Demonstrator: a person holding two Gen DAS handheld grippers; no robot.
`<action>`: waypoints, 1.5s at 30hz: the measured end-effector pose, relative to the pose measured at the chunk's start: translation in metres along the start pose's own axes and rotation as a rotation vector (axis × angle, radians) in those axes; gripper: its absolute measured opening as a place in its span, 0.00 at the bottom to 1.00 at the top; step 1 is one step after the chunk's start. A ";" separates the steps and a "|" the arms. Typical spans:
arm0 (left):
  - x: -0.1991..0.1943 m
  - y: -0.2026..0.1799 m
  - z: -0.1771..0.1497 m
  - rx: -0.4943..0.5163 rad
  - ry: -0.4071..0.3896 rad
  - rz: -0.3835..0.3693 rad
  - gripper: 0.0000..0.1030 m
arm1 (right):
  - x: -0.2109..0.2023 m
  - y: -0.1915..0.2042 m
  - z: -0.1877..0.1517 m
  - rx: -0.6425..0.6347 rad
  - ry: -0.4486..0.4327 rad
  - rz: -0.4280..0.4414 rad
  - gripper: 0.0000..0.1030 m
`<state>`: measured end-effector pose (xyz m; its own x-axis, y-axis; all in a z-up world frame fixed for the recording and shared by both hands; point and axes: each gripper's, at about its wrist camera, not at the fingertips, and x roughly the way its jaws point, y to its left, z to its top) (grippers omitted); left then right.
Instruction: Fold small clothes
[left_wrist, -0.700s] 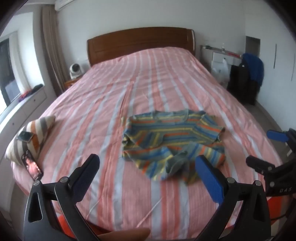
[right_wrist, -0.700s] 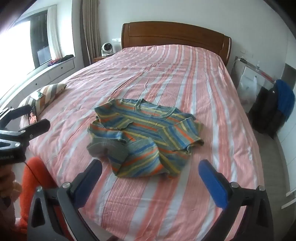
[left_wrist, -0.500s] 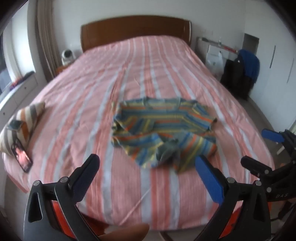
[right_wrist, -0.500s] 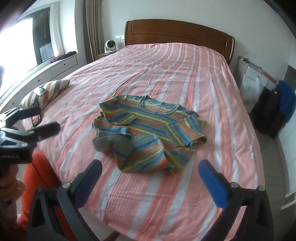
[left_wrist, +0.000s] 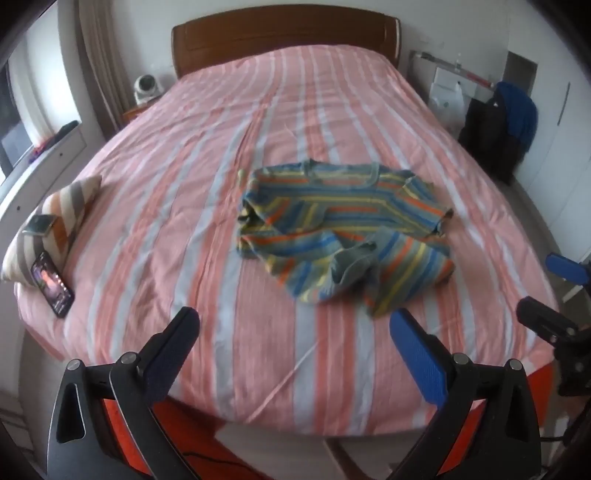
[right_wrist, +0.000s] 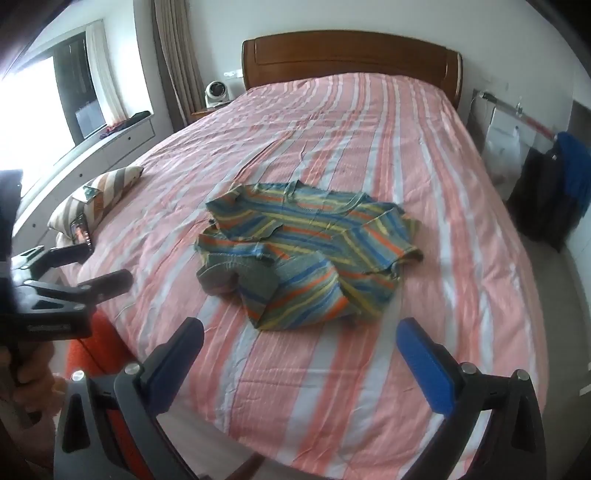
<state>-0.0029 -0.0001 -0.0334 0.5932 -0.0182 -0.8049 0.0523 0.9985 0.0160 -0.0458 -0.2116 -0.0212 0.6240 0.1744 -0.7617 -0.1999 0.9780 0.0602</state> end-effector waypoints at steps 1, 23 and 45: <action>0.001 0.000 -0.001 -0.002 0.004 0.001 1.00 | 0.001 -0.002 -0.001 0.003 0.005 0.003 1.00; 0.000 -0.002 -0.003 0.024 -0.042 0.068 1.00 | -0.001 0.004 -0.001 0.007 -0.032 -0.037 1.00; 0.002 -0.004 -0.005 0.027 -0.042 0.069 1.00 | 0.003 0.004 0.000 0.001 -0.041 -0.128 0.99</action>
<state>-0.0060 -0.0035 -0.0383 0.6296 0.0480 -0.7754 0.0316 0.9957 0.0873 -0.0453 -0.2070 -0.0231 0.6747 0.0527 -0.7362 -0.1158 0.9927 -0.0351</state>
